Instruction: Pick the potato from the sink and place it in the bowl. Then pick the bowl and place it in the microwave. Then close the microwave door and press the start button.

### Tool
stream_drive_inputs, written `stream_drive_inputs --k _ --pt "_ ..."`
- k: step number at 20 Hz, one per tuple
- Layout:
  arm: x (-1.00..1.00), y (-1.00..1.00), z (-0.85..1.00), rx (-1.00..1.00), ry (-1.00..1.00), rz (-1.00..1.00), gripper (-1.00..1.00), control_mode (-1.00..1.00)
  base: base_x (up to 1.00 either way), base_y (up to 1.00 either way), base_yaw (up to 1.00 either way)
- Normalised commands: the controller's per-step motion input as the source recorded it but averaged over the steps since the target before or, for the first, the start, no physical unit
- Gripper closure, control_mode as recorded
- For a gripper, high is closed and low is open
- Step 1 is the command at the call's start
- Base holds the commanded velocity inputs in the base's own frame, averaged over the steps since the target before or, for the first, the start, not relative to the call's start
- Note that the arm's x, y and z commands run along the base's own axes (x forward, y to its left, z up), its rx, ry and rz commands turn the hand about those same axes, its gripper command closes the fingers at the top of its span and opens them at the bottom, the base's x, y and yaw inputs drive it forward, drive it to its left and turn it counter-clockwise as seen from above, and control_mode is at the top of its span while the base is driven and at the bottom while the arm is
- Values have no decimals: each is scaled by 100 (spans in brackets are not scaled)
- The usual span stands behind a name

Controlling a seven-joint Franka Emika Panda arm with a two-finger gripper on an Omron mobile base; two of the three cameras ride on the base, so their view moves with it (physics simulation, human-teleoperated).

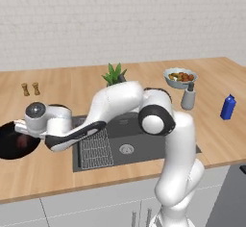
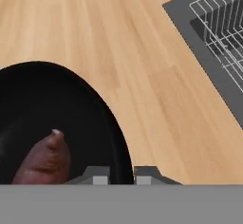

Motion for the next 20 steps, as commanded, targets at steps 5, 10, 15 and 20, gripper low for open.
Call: stream_drive_inputs --k 5,10,15,20 --pt "-35 -55 76 0 -3 -25 100 -100 0 0 0" --pt "-30 -62 78 0 2 -37 100 -100 0 0 0" --pt "-33 -86 96 0 0 -29 100 -100 0 0 0" --pt "-28 -86 81 0 0 -24 100 -100 0 0 0"
